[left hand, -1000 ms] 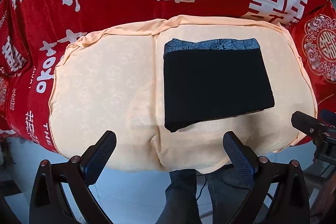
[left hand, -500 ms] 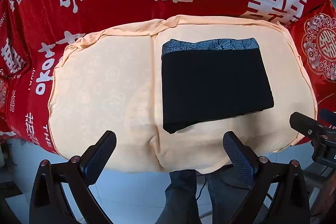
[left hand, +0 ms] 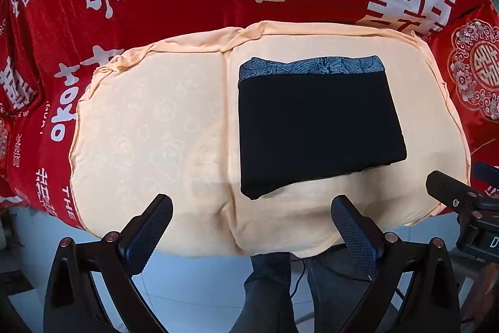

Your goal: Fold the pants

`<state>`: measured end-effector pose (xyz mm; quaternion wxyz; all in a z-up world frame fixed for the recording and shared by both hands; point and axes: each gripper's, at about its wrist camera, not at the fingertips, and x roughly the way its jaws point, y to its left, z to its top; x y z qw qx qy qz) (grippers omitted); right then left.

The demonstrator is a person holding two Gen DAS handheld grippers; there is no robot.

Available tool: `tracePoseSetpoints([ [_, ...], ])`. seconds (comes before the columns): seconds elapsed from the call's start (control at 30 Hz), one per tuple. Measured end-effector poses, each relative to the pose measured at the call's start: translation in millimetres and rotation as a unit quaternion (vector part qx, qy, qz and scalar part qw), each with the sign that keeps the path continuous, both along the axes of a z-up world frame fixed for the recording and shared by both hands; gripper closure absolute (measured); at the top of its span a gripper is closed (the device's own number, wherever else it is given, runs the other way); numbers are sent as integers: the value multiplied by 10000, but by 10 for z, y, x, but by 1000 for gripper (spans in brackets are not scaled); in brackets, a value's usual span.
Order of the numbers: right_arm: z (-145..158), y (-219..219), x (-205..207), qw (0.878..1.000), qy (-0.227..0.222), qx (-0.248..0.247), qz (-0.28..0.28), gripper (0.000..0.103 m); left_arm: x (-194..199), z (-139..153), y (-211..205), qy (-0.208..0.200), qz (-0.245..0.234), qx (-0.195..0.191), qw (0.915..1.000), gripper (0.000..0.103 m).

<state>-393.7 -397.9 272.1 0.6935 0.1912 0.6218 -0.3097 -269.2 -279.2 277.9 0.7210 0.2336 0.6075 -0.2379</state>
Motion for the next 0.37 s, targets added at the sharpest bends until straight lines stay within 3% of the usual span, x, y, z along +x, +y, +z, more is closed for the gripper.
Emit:
tracePoseSetpoints([
  [0.37, -25, 26, 44, 10000, 57, 9, 54, 0, 18, 31, -23, -80, -79, -93, 9999, 1],
])
